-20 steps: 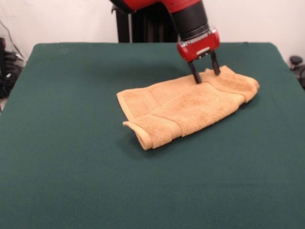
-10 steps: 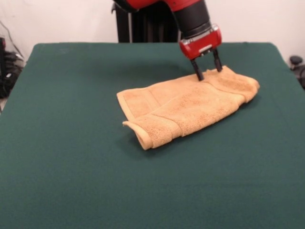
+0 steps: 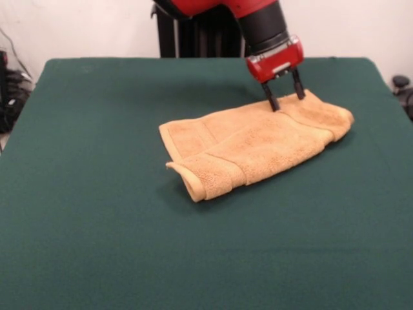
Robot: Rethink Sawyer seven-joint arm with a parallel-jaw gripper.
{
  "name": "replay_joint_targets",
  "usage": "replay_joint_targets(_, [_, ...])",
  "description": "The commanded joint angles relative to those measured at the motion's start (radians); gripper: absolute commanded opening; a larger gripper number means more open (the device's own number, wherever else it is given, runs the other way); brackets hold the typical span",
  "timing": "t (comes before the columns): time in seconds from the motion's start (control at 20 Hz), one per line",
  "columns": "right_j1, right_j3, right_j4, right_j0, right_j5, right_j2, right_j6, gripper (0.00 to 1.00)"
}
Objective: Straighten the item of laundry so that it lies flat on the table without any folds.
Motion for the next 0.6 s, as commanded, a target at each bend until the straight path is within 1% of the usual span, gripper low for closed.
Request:
replay_joint_targets(0.05, [0.027,-0.124,0.009,0.050,-0.092,0.048,0.207,1.00])
replay_joint_targets(0.4, [0.016,-0.113,0.027,0.048,-0.097,0.055,0.220,1.00])
replay_joint_targets(0.6, [0.013,-0.109,0.055,0.029,-0.073,0.086,0.246,1.00])
